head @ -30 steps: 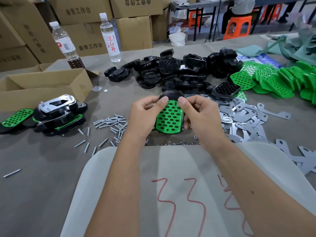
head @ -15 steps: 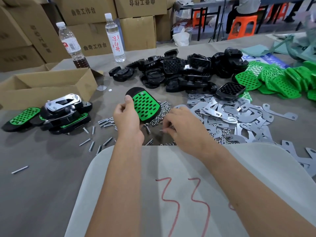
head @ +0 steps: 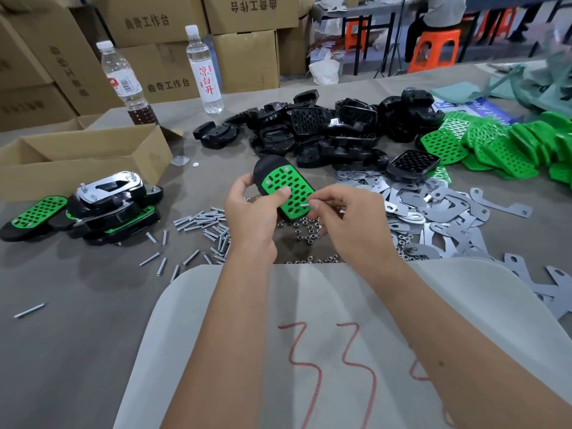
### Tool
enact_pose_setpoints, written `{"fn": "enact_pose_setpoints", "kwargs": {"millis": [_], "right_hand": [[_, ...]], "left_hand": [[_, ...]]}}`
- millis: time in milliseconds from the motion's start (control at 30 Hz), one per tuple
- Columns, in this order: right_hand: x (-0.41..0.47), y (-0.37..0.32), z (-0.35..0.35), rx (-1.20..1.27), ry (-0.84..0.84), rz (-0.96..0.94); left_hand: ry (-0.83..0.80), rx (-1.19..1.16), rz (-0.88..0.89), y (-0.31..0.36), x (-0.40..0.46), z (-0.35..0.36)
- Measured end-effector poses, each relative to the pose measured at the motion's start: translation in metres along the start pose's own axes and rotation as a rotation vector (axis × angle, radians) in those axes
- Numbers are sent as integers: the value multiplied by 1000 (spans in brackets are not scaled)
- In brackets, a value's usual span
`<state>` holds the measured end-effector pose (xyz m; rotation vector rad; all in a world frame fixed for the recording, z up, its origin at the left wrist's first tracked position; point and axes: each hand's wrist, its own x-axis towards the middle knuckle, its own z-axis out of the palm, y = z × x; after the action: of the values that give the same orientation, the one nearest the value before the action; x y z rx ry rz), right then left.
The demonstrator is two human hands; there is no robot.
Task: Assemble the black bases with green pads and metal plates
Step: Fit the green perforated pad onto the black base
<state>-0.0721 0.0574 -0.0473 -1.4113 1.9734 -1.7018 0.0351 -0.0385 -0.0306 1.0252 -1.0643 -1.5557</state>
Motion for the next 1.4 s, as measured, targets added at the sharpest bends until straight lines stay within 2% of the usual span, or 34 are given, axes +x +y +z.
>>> {"fn": "enact_pose_setpoints", "kwargs": {"millis": [133,300,367,467,567,767,867,967,1067,1233,1333,1400], "right_hand": [[-2,-2,3,-173,25,-85],[-1,-3,2,-220,40,-129],[-2,-3,2,-189,41,-132],[-2,-4,1,-18,15,-23],[-3,-5,1,35,-2,21],[-2,-7,-1,25,28,68],[-3,-6,0,-100,43,7],[-1,-8,0,-251,3,-122],[0,-8,0,-295,-26,-194],[0,-7,-3,-214,-16,-144],[-1,-9,-1,-344,-96,-193],[-1,-7,0,-327,-104,-130]], "left_hand": [[2,57,87,-2,-5,4],[13,69,146,0,-7,6],[11,71,150,1,-8,7],[23,64,150,0,-8,8],[35,47,129,-2,-9,7],[6,66,158,0,-11,9],[-13,93,171,0,-14,9],[1,112,164,1,-15,9],[20,105,144,1,-15,9],[56,63,100,-1,-16,11],[60,59,43,-2,-17,11],[66,29,0,-3,-17,11]]}}
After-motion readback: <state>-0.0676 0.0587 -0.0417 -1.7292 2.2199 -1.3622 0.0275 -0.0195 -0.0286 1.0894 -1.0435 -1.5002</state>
